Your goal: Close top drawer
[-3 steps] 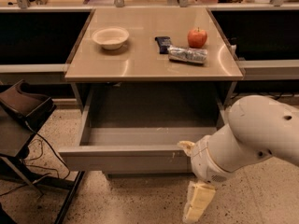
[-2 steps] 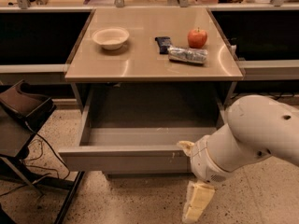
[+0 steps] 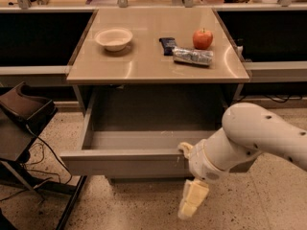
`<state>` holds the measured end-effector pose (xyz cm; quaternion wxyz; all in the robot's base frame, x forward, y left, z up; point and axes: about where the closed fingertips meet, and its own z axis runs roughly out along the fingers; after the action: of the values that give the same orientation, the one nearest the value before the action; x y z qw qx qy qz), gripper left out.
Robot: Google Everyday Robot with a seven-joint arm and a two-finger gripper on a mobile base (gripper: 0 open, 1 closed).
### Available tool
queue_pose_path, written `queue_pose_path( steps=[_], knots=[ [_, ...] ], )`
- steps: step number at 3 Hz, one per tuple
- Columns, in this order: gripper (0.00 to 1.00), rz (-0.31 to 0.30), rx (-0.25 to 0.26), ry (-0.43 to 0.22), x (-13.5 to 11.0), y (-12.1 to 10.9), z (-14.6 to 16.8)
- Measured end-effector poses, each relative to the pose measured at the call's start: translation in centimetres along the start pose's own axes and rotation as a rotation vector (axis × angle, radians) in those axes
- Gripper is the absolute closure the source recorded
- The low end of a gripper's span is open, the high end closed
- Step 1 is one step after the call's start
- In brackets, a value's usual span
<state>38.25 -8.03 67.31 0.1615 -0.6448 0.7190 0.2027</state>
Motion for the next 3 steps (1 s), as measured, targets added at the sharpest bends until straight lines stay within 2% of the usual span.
queue_pose_path(
  steps=[2,3],
  knots=[
    [0.0,0.024,-0.024,-0.017,0.4,-0.9,0.9],
    [0.0,0.052,-0.021,-0.033,1.1,-4.3,2.1]
  ],
)
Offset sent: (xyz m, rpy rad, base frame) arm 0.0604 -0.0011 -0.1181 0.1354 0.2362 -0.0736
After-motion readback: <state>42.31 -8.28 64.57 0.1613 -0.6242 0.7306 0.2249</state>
